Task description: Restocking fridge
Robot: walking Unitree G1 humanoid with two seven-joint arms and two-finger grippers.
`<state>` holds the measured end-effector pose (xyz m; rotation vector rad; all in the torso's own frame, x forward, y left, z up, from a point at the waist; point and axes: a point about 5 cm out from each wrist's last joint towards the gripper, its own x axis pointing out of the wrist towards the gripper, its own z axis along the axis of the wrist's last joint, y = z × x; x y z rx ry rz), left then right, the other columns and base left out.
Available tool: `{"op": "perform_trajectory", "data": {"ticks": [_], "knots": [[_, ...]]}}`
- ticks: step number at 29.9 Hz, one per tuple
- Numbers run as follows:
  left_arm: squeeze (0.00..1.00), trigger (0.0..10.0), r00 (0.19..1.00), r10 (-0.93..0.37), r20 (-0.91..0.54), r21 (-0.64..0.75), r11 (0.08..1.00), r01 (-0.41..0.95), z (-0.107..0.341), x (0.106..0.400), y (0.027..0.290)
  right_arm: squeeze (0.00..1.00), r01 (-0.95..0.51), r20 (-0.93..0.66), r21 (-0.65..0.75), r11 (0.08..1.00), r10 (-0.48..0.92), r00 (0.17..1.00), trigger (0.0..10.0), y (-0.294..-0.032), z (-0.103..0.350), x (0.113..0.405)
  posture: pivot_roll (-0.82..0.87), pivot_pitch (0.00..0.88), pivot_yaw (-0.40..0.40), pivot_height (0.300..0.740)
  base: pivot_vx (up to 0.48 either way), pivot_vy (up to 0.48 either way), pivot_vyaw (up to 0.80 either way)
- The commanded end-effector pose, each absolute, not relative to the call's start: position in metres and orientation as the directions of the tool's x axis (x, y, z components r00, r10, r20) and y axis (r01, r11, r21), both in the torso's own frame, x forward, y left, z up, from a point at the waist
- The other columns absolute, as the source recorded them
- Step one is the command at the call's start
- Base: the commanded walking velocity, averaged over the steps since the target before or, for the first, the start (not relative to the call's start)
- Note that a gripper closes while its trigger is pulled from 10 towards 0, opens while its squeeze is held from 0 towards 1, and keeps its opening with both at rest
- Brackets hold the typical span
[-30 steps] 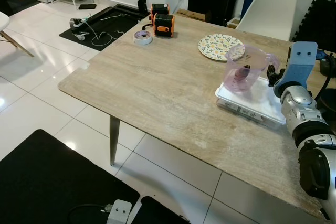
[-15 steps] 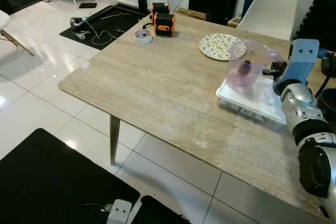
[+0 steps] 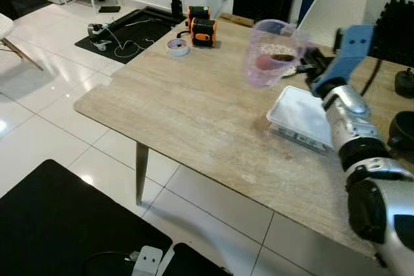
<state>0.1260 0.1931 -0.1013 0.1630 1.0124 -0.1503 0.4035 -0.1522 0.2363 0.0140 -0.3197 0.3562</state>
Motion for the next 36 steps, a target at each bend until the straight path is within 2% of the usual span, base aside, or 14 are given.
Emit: {"op": "perform_trajectory", "data": {"ticks": [1,4,6,13,21,23,25,27,29,32,33,34,35,36], "knots": [[0.0,10.0,0.364,-0.032,-0.931,0.053,0.974,0.221,-0.114,0.087,0.198,0.0,-0.387,0.298,-0.058,0.92,0.386,0.873,0.0,-0.144,0.23,0.4,-0.03,0.037,-0.04,0.74,0.0,0.0,0.0],[0.0,10.0,0.365,-0.031,-0.931,0.054,0.974,0.22,-0.113,0.088,0.199,0.0,-0.433,0.275,-0.053,0.9,0.43,0.86,0.0,-0.129,0.218,0.395,-0.03,0.034,-0.04,0.74,0.0,0.0,0.0],[0.0,10.0,0.361,-0.032,-0.932,0.053,0.973,0.223,-0.114,0.087,0.198,0.0,-0.502,0.212,-0.062,0.863,0.503,0.838,0.0,-0.101,0.193,0.383,-0.04,0.033,-0.041,0.74,0.0,0.0,0.0],[0.0,10.0,0.35,-0.037,-0.936,0.047,0.973,0.228,-0.115,0.084,0.194,0.0,-0.506,0.054,-0.056,0.861,0.509,0.859,0.0,-0.065,0.144,0.363,-0.04,0.033,-0.043,0.74,0.0,0.0,0.0],[0.0,10.0,0.346,-0.032,-0.938,0.049,0.973,0.225,-0.115,0.083,0.196,0.0,-0.403,-0.055,-0.123,0.907,0.399,0.915,0.0,-0.071,0.128,0.361,-0.03,0.03,-0.041,0.74,0.0,0.0,0.0],[0.0,10.0,0.346,-0.032,-0.938,0.049,0.973,0.225,-0.115,0.083,0.196,0.0,-0.403,-0.055,-0.123,0.907,0.399,0.915,0.0,-0.071,0.128,0.361,-0.03,0.03,-0.041,0.74,0.0,0.0,0.0],[0.0,10.0,0.348,-0.028,-0.937,0.053,0.973,0.223,-0.115,0.085,0.197,0.0,-0.317,-0.078,-0.15,0.936,0.308,0.948,0.0,-0.082,0.126,0.363,-0.03,0.028,-0.042,0.74,0.0,0.0,0.0],[0.0,10.0,0.348,-0.028,-0.937,0.053,0.973,0.223,-0.115,0.085,0.197,0.0,-0.317,-0.078,-0.15,0.936,0.308,0.948,0.0,-0.082,0.126,0.363,-0.03,0.028,-0.042,0.74,0.0,0.0,0.0],[0.0,10.0,0.35,-0.027,-0.936,0.054,0.973,0.222,-0.115,0.085,0.197,0.0,-0.241,-0.072,-0.169,0.956,0.231,0.97,0.0,-0.092,0.126,0.364,-0.03,0.027,-0.044,0.74,0.0,0.0,0.0],[0.0,10.0,0.35,-0.028,-0.936,0.054,0.973,0.223,-0.115,0.085,0.197,0.0,-0.227,-0.069,-0.175,0.958,0.218,0.973,0.0,-0.094,0.127,0.364,-0.03,0.024,-0.044,0.74,0.0,0.0,0.0],[0.0,10.0,0.349,-0.029,-0.937,0.054,0.973,0.224,-0.115,0.085,0.197,0.0,-0.206,-0.072,-0.199,0.958,0.195,0.978,1.1,-0.097,0.126,0.364,-0.03,0.024,-0.044,0.74,0.0,0.0,0.0],[0.0,10.0,0.349,-0.031,-0.937,0.053,0.972,0.227,-0.115,0.085,0.196,0.84,-0.192,-0.095,-0.208,0.959,0.175,0.98,10.0,-0.101,0.123,0.364,-0.03,0.018,-0.047,0.74,0.0,0.0,0.0],[0.0,10.0,0.349,-0.031,-0.937,0.052,0.972,0.228,-0.115,0.085,0.196,1.0,-0.201,-0.105,-0.201,0.959,0.183,0.977,10.0,-0.101,0.122,0.363,-0.03,0.018,-0.047,0.74,0.0,0.0,0.0],[0.0,10.0,0.349,-0.031,-0.937,0.052,0.972,0.228,-0.115,0.085,0.196,1.0,-0.201,-0.105,-0.201,0.959,0.183,0.977,10.0,-0.101,0.122,0.363,-0.03,0.018,-0.047,0.74,0.0,0.0,0.0]]}}
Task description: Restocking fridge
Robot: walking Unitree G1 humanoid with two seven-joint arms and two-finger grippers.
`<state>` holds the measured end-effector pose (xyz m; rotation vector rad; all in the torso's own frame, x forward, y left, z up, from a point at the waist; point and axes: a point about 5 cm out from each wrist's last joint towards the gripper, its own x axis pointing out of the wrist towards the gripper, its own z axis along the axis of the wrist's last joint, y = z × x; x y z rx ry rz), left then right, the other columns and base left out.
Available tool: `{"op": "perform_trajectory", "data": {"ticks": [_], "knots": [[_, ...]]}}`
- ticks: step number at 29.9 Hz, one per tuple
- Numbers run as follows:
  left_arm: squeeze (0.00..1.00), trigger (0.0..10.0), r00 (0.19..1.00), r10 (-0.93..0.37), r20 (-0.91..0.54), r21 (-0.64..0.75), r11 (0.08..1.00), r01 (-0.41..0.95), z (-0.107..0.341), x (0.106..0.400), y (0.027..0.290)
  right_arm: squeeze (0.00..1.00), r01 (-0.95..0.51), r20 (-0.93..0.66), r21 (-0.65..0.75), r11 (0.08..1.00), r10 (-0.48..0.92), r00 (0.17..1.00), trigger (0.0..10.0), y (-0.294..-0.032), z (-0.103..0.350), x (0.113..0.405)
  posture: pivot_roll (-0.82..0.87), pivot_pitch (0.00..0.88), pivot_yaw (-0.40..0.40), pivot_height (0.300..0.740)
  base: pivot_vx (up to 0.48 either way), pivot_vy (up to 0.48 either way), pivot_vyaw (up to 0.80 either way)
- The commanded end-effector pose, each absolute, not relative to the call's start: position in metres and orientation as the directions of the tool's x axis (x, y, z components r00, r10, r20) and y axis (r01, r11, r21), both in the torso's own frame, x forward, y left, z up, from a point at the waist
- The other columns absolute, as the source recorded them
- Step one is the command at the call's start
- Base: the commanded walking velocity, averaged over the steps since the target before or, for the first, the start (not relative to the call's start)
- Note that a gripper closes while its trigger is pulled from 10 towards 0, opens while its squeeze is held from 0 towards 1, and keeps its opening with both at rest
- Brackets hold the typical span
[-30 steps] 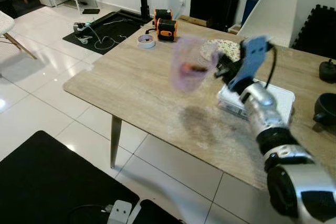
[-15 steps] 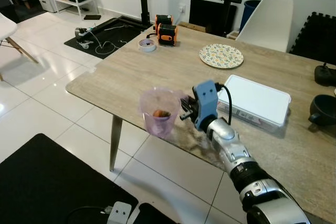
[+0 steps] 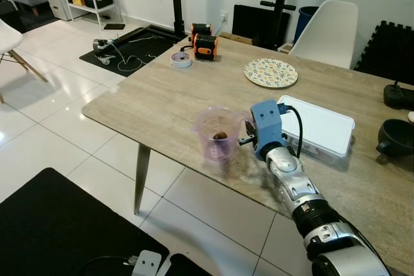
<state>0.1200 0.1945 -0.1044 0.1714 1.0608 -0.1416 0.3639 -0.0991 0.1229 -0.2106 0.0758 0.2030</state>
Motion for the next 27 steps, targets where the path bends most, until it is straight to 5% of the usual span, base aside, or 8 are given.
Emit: {"op": "perform_trajectory", "data": {"ticks": [1,4,20,27], "knots": [[0.0,10.0,0.349,-0.031,-0.937,0.052,0.972,0.228,-0.115,0.085,0.195,1.0,-0.211,-0.109,-0.193,0.958,0.193,0.975,10.0,-0.1,0.121,0.362,-0.03,0.018,-0.047,0.74,0.0,0.0,0.0],[0.0,10.0,0.35,-0.031,-0.936,0.053,0.972,0.228,-0.115,0.086,0.195,1.0,-0.314,-0.132,-0.131,0.94,0.298,0.945,10.0,-0.09,0.122,0.359,-0.03,0.018,-0.047,0.74,0.0,0.0,0.0],[0.0,10.0,0.342,-0.024,-0.939,0.058,0.972,0.227,-0.115,0.083,0.198,1.0,-0.519,-0.171,-0.238,0.821,0.491,0.854,10.0,-0.146,0.165,0.364,-0.03,0.022,-0.045,0.74,0.0,0.0,0.0],[0.0,10.0,0.34,-0.027,-0.94,0.055,0.972,0.229,-0.115,0.082,0.196,1.0,-0.805,-0.324,-0.159,0.572,0.74,0.589,10.0,-0.128,0.149,0.329,-0.03,0.025,-0.04,0.74,0.0,0.0,0.0]]}}
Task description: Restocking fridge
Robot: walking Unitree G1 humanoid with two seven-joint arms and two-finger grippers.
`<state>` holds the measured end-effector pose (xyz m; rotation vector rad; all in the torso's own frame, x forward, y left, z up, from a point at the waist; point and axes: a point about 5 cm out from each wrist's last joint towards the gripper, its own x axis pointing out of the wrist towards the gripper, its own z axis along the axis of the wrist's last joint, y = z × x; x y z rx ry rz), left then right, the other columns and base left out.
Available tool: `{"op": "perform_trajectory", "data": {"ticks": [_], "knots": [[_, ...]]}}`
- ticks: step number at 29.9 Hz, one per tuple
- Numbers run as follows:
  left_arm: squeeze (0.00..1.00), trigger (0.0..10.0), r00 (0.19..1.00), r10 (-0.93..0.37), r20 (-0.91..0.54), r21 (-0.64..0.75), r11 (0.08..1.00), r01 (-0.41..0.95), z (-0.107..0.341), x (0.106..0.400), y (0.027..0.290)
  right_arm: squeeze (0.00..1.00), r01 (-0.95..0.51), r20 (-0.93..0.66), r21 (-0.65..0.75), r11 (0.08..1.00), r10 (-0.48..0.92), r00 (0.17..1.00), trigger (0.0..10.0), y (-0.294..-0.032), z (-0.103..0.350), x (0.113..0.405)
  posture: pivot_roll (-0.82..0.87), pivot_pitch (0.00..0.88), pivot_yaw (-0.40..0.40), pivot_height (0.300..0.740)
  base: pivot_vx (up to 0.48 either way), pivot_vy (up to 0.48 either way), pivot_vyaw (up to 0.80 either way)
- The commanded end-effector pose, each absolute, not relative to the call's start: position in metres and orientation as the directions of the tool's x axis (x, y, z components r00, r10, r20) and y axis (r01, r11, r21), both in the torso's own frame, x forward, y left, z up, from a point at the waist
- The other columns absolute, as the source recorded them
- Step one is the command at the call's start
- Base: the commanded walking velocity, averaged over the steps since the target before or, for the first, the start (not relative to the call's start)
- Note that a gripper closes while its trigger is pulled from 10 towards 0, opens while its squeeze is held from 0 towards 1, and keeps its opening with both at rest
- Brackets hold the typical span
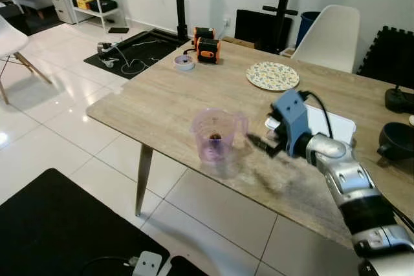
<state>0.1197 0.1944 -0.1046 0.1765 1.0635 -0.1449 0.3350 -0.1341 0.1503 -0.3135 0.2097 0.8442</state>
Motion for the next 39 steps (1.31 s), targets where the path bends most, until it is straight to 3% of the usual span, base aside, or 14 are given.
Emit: {"op": "perform_trajectory", "data": {"ticks": [1,4,6,8,16,27,30,31,32,36,37,39], "knots": [[0.0,10.0,0.34,-0.027,-0.94,0.055,0.972,0.229,-0.115,0.082,0.196,1.0,-0.805,-0.324,-0.159,0.572,0.74,0.589,10.0,-0.128,0.149,0.329,-0.03,0.025,-0.04,0.74,0.0,0.0,0.0],[0.0,10.0,0.341,-0.023,-0.94,0.059,0.972,0.229,-0.115,0.082,0.198,1.0,-0.924,-0.384,-0.067,0.378,0.845,0.373,10.0,-0.109,0.134,0.3,-0.03,0.025,-0.039,0.74,0.0,0.0,0.0],[0.0,10.0,0.341,-0.021,-0.94,0.061,0.972,0.228,-0.115,0.083,0.199,1.0,-0.947,-0.384,-0.03,0.321,0.871,0.307,10.0,-0.096,0.128,0.291,-0.03,0.024,-0.037,0.74,0.0,0.0,0.0],[0.0,10.0,0.341,-0.02,-0.94,0.062,0.972,0.228,-0.115,0.083,0.199,1.0,-0.943,-0.375,-0.015,0.332,0.873,0.313,10.0,-0.088,0.127,0.291,-0.03,0.024,-0.037,0.74,0.0,0.0,0.0],[0.0,10.0,0.341,-0.023,-0.94,0.059,0.971,0.23,-0.115,0.083,0.198,1.0,-0.864,-0.37,0.009,0.504,0.804,0.465,10.0,-0.056,0.12,0.31,-0.03,0.024,-0.036,0.74,0.0,0.0,0.0],[0.0,10.0,0.338,-0.021,-0.941,0.06,0.972,0.227,-0.115,0.081,0.198,1.0,-0.869,-0.458,0.012,0.494,0.776,0.434,10.0,-0.066,0.111,0.308,-0.03,0.024,-0.04,0.74,0.0,0.0,0.0],[0.0,10.0,0.337,-0.021,-0.941,0.059,0.972,0.227,-0.116,0.081,0.198,1.0,-0.848,-0.483,-0.02,0.53,0.738,0.472,10.0,-0.072,0.108,0.314,-0.03,0.024,-0.041,0.74,0.0,0.0,0.0],[0.0,10.0,0.341,-0.019,-0.94,0.06,0.974,0.22,-0.115,0.081,0.198,0.98,-0.799,-0.494,-0.087,0.595,0.671,0.554,10.0,-0.08,0.107,0.325,-0.03,0.024,-0.041,0.74,0.0,0.0,0.0],[0.0,10.0,0.341,-0.019,-0.94,0.06,0.974,0.22,-0.115,0.081,0.198,0.98,-0.799,-0.494,-0.087,0.595,0.671,0.554,10.0,-0.08,0.107,0.325,-0.03,0.024,-0.041,0.74,0.0,0.0,0.0],[0.0,10.0,0.37,0.038,-0.928,0.076,0.993,0.089,-0.113,0.085,0.207,0.96,-0.764,-0.474,-0.115,0.635,0.641,0.604,10.0,-0.085,0.112,0.332,-0.03,0.024,-0.041,0.74,0.0,0.0,0.0],[0.0,10.0,0.382,0.089,-0.92,0.099,0.995,0.006,-0.112,0.086,0.215,0.95,-0.755,-0.467,-0.12,0.644,0.635,0.616,10.0,-0.085,0.113,0.334,-0.03,0.024,-0.041,0.74,0.0,0.0,0.0],[0.0,10.0,0.383,0.294,-0.876,0.189,0.939,-0.288,-0.103,0.086,0.253,0.87,-0.734,-0.451,-0.139,0.664,0.618,0.644,10.0,-0.089,0.116,0.338,-0.02,0.026,-0.048,0.74,0.0,0.0,0.0]]}}
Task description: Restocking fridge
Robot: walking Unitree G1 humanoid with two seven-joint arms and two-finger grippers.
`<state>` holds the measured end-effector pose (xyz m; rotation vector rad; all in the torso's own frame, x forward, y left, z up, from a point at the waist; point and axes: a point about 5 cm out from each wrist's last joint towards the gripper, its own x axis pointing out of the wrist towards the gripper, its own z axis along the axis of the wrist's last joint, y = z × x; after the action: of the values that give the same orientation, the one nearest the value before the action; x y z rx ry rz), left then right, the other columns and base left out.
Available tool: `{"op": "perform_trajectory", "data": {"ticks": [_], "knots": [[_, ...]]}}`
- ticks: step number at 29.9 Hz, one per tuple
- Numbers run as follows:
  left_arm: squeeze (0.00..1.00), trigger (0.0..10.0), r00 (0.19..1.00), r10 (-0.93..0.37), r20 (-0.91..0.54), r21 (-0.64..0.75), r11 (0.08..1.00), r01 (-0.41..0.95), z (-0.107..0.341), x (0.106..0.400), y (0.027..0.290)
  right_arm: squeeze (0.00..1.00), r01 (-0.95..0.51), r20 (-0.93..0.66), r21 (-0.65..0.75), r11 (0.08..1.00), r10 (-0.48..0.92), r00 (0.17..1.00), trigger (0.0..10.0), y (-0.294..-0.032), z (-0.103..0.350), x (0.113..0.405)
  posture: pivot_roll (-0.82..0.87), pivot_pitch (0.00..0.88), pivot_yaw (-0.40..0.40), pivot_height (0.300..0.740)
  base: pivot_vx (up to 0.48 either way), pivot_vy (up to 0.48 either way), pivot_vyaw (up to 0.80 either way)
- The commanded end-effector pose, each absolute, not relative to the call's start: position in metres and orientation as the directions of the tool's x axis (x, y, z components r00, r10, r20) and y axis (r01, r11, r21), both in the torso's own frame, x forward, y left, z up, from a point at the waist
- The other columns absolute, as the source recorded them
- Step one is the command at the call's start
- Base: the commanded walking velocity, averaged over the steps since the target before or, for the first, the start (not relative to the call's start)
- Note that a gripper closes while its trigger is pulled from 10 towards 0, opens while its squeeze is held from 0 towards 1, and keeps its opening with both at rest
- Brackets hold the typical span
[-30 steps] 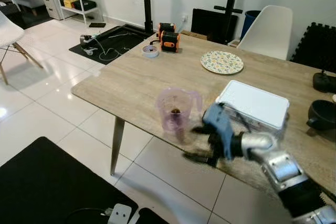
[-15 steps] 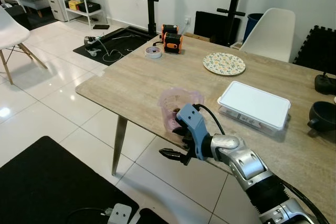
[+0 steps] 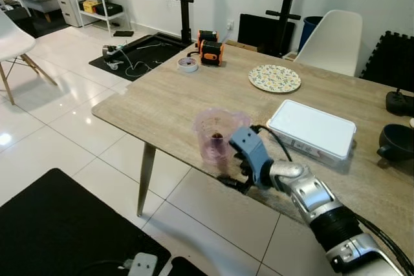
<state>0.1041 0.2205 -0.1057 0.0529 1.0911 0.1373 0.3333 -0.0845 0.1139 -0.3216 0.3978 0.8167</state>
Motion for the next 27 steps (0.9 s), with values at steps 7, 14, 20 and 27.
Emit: {"op": "perform_trajectory", "data": {"ticks": [7,14,20,27], "knots": [[0.0,10.0,0.413,0.589,-0.695,0.091,0.641,-0.762,-0.063,0.093,0.339,0.78,-0.714,-0.442,-0.153,0.683,0.599,0.668,10.0,-0.093,0.116,0.343,-0.01,0.019,-0.051,0.74,0.0,0.0,0.0],[0.0,10.0,0.704,0.525,-0.478,-0.248,0.688,-0.682,-0.02,0.145,0.368,0.74,-0.714,-0.443,-0.152,0.683,0.599,0.667,10.0,-0.091,0.113,0.345,0.0,0.012,-0.051,0.74,0.0,0.0,0.0],[0.0,10.0,0.944,0.239,-0.229,-0.473,0.82,-0.322,0.01,0.196,0.35,0.73,-0.717,-0.441,-0.149,0.681,0.603,0.664,10.0,-0.089,0.113,0.345,0.0,0.014,-0.052,0.74,0.0,0.0,0.0],[0.0,10.0,0.93,-0.366,0.039,-0.529,0.782,0.33,0.041,0.224,0.296,0.71,-0.716,-0.444,-0.152,0.681,0.601,0.665,10.0,-0.088,0.111,0.347,0.0,0.018,-0.055,0.74,0.0,0.0,0.0]]}}
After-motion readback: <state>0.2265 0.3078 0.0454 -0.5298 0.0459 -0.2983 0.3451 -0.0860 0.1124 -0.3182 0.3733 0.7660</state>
